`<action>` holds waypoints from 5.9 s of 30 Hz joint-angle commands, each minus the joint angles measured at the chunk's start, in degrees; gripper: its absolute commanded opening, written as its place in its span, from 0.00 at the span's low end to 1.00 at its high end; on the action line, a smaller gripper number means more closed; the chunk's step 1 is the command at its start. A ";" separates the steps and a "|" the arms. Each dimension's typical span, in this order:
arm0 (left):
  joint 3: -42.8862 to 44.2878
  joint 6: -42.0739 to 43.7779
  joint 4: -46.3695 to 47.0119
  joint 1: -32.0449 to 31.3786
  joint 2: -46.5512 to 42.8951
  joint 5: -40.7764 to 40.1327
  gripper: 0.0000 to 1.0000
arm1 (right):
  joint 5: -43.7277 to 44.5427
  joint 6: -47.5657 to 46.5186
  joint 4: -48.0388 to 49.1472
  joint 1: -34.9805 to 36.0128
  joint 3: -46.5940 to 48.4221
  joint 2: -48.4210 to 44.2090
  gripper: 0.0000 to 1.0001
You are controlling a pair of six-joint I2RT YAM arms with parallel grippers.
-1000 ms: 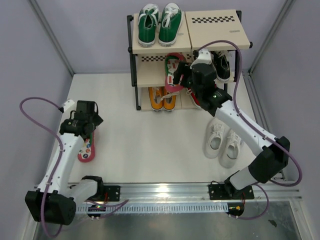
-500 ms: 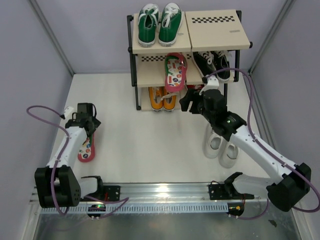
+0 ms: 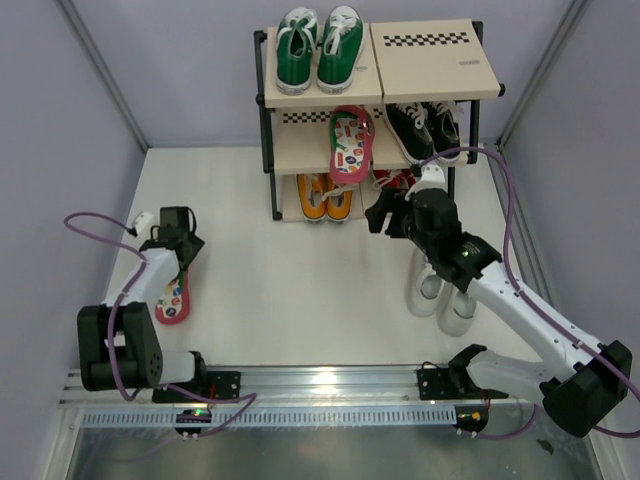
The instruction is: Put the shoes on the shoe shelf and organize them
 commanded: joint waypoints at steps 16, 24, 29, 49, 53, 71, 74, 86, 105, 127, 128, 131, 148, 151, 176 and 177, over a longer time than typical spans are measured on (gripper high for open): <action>5.41 5.36 2.77 4.12 1.04 10.10 0.00 | 4.60 1.79 -3.81 0.08 1.76 -0.49 0.77; 6.55 9.58 -1.72 -0.97 -17.92 20.39 0.00 | 5.83 4.25 -6.09 -0.01 1.85 -1.81 0.77; 10.41 8.71 -4.27 -8.35 -24.80 21.19 0.00 | 7.32 4.52 -8.03 -0.01 2.55 -1.99 0.77; 29.75 4.92 11.63 -31.21 -8.65 11.97 0.00 | 11.10 5.93 -9.61 -0.01 -1.41 -8.31 0.77; 33.27 5.10 13.56 -32.00 -4.95 10.47 0.00 | 11.98 5.57 -9.44 -0.01 -1.93 -9.02 0.77; 41.53 2.20 23.67 -34.73 9.37 7.48 0.00 | 11.20 3.64 -7.07 -0.01 -1.67 -8.14 0.77; 42.67 1.41 24.38 -34.73 10.70 7.31 0.00 | 10.49 3.64 -6.80 -0.10 -1.67 -7.96 0.77; 45.31 2.20 26.92 -35.08 15.27 5.02 0.00 | 7.42 2.85 -4.08 -0.01 -2.99 -7.53 0.77; 48.74 4.83 30.97 -35.08 19.66 6.07 0.00 | 6.18 2.59 -3.20 -0.01 -2.90 -6.82 0.77; 53.31 10.63 30.27 -35.26 24.23 5.99 0.00 | 6.01 2.76 -3.02 -0.01 -2.37 -5.94 0.77; 53.40 10.63 30.27 -35.26 24.50 5.90 0.00 | 6.01 2.85 -3.02 -0.01 -2.37 -5.77 0.77; 53.84 10.81 30.01 -35.26 25.46 6.25 0.00 | 6.01 2.67 -3.11 -0.01 -2.28 -5.59 0.77; 46.73 10.63 27.02 -35.43 19.06 5.90 0.52 | 1.97 2.23 -2.67 -0.01 -0.70 -3.48 0.77; 43.57 10.37 25.53 -35.96 15.54 6.07 0.55 | 0.82 2.06 -2.41 -0.01 -0.18 -3.48 0.77; 34.85 -11.15 1.01 -36.58 3.40 -0.60 0.72 | 4.77 23.50 14.47 -0.10 4.13 1.00 0.77; 35.12 -11.68 0.22 -36.49 4.19 -0.34 0.73 | 4.95 23.76 14.47 -0.10 4.57 1.52 0.77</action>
